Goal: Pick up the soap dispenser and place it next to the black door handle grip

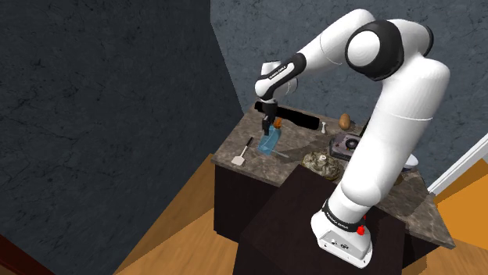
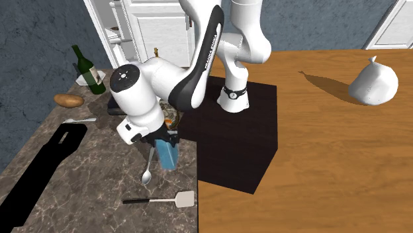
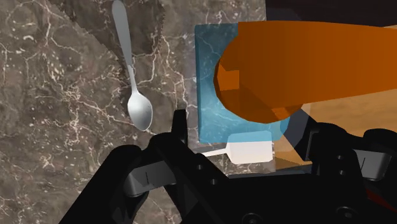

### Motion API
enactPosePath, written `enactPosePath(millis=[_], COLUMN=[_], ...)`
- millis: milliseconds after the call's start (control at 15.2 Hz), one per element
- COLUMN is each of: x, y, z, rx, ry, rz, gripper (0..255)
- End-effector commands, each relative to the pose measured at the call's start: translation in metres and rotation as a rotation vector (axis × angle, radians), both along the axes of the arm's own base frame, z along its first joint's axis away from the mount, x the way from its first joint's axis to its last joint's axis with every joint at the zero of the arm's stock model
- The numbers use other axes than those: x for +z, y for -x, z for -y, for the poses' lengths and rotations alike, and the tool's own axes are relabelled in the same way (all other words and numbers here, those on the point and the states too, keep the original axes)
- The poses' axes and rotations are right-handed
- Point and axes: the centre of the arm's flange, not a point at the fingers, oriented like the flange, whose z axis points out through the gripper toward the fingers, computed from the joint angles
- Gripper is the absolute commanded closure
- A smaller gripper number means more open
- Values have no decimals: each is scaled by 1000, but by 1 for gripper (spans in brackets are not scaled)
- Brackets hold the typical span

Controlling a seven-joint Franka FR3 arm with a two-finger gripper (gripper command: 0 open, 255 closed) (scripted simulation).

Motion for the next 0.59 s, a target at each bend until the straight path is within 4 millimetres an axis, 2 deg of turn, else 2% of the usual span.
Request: enactPosePath(millis=[0, 528], x=[10, 52], y=[-1, -1], z=[1, 1], rx=[0, 0], ry=[0, 0], rz=[0, 0], gripper=[255, 255])
